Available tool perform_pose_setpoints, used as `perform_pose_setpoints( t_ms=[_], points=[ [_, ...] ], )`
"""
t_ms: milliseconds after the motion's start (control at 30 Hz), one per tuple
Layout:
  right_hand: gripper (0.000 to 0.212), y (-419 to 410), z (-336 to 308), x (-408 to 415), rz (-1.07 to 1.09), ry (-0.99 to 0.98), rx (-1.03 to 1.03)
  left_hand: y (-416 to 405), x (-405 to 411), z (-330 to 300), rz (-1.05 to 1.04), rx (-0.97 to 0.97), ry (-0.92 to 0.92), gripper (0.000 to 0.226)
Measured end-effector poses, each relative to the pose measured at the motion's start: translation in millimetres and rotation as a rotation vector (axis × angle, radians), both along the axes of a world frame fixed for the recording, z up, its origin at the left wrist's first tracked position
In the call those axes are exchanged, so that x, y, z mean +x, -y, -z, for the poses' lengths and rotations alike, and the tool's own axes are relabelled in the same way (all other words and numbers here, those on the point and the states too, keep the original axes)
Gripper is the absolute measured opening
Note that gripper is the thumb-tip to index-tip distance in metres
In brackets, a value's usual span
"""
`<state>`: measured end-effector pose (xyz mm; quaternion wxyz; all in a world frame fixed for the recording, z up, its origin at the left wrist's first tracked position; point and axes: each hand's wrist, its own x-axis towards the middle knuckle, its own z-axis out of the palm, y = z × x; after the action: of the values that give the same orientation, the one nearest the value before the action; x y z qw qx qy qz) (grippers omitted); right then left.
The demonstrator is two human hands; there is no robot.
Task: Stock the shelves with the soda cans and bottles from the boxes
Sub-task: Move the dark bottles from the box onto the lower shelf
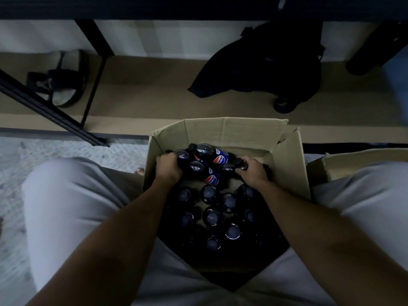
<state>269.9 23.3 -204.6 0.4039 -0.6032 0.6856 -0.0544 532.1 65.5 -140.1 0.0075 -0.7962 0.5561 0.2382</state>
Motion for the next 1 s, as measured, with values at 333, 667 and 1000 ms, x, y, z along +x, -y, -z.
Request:
perform_pose_setpoints(
  t_ms=[333, 667, 1000],
  points=[
    [0.036, -12, -8, -7, 0.004, 0.060, -0.103, -28, -4, 0, -0.132, 0.039, -0.231, 0.052],
    [0.039, -24, -45, -15, 0.013, 0.190, -0.160, -46, 3, -8, -0.208, -0.148, -0.265, 0.031],
    [0.031, -16, -145, 3, 0.126, 0.475, -0.370, -11, 0, -94, -0.157, -0.309, -0.413, 0.028]
  ],
)
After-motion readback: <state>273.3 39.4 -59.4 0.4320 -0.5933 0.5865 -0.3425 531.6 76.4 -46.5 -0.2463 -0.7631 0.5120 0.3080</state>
